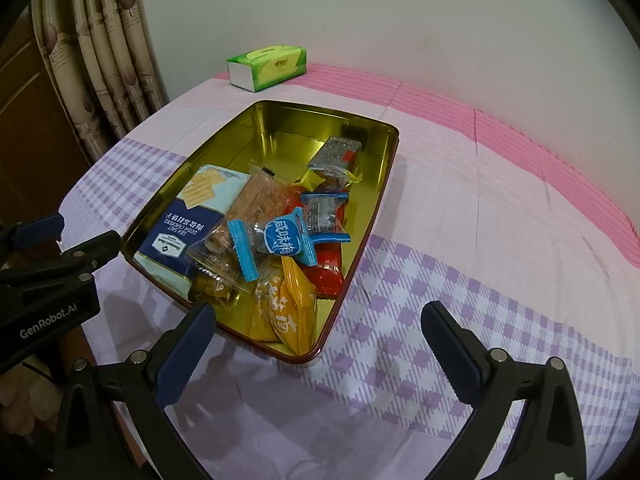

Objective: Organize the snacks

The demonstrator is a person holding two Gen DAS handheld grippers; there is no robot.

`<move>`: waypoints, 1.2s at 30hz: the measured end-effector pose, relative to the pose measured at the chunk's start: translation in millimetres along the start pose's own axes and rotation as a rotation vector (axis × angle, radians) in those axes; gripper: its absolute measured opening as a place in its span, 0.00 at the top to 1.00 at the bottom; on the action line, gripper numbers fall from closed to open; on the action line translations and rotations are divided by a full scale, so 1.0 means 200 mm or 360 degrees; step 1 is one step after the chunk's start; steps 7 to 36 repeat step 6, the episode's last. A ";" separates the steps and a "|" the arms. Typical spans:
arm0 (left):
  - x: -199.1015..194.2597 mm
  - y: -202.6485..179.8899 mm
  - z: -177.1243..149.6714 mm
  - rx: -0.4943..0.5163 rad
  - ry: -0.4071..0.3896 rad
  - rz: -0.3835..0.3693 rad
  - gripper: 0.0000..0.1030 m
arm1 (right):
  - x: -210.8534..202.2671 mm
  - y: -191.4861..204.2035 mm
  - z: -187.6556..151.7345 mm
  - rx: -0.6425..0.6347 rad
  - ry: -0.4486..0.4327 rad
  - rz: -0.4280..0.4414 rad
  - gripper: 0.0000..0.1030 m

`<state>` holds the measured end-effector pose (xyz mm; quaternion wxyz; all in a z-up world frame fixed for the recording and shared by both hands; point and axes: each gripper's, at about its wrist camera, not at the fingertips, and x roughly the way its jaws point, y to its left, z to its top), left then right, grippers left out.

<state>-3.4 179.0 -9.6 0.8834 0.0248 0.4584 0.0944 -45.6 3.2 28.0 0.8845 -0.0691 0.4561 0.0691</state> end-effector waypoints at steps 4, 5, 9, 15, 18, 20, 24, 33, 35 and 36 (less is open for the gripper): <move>0.01 0.00 0.00 0.0001 0.0000 -0.0019 0.29 | 0.00 0.00 0.00 -0.0001 -0.0001 0.0001 0.01; 0.00 0.00 0.00 0.0002 0.0001 -0.0022 0.29 | 0.00 0.00 0.00 0.0000 0.0000 0.0000 0.01; 0.01 0.00 0.00 0.0004 0.0002 -0.0023 0.29 | 0.00 0.00 0.00 0.0000 0.0001 0.0002 0.01; 0.01 0.00 0.00 0.0004 0.0002 -0.0023 0.29 | 0.00 0.00 0.00 0.0000 0.0001 0.0002 0.01; 0.01 0.00 0.00 0.0004 0.0002 -0.0023 0.29 | 0.00 0.00 0.00 0.0000 0.0001 0.0002 0.01; 0.01 0.00 0.00 0.0004 0.0002 -0.0023 0.29 | 0.00 0.00 0.00 0.0000 0.0001 0.0002 0.01; 0.01 0.00 0.00 0.0004 0.0002 -0.0023 0.29 | 0.00 0.00 0.00 0.0000 0.0001 0.0002 0.01; 0.01 0.00 0.00 0.0004 0.0002 -0.0023 0.29 | 0.00 0.00 0.00 0.0000 0.0001 0.0002 0.01; 0.01 0.00 0.00 0.0004 0.0002 -0.0023 0.29 | 0.00 0.00 0.00 0.0000 0.0001 0.0002 0.01; 0.01 0.00 0.00 0.0004 0.0002 -0.0023 0.29 | 0.00 0.00 0.00 0.0000 0.0001 0.0002 0.01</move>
